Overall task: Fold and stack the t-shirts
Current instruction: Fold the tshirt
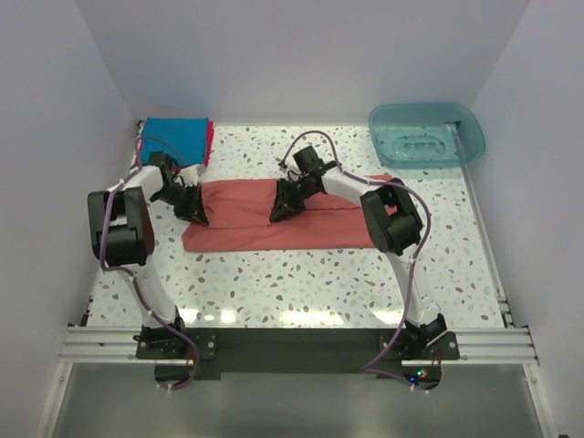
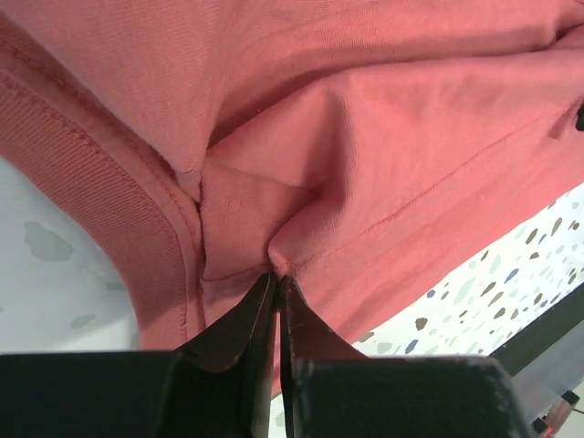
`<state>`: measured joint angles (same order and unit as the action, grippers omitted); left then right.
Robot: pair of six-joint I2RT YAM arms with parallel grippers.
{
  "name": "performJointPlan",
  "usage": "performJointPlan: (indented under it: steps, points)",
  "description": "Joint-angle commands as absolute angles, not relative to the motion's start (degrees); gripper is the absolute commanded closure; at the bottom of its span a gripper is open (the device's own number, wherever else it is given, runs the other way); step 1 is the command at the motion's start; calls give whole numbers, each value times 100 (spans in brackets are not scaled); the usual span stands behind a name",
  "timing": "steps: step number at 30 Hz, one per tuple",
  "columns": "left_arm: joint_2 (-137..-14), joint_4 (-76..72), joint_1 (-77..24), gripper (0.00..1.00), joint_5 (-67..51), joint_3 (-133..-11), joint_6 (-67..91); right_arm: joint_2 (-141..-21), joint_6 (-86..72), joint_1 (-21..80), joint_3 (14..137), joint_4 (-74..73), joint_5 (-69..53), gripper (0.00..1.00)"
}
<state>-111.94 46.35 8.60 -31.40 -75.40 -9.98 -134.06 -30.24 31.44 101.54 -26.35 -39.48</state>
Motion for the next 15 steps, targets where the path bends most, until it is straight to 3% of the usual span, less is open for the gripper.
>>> performJointPlan:
  steps: [1, 2, 3, 5, 10, 15]
  points:
    - [-10794, 4553, 914, 88, -2997, -7541, -940, -13132, -2787, 3138, 10274, -2926, -3902, 71]
    - [-10723, 4535, 931, 85, -3023, -7541, -967, -13079, -2630, 3129, 10309, -3057, -3911, 58]
    - [-10636, 4474, 949, 83, -3015, -7532, -984, -13017, -2532, 3112, 10353, -3163, -3902, 52]
    - [-10328, 4343, 949, 78, -2980, -7480, -1054, -12850, -2217, 3059, 10494, -3426, -3955, 48]
    - [-9844, 4025, 608, 75, -2761, -7479, -1344, -12551, -1233, 2901, 10784, -4217, -4087, 51]
    - [-9984, 4078, -243, 72, -2155, -7532, -1494, -12472, 841, 2628, 11214, -5720, -2683, 58]
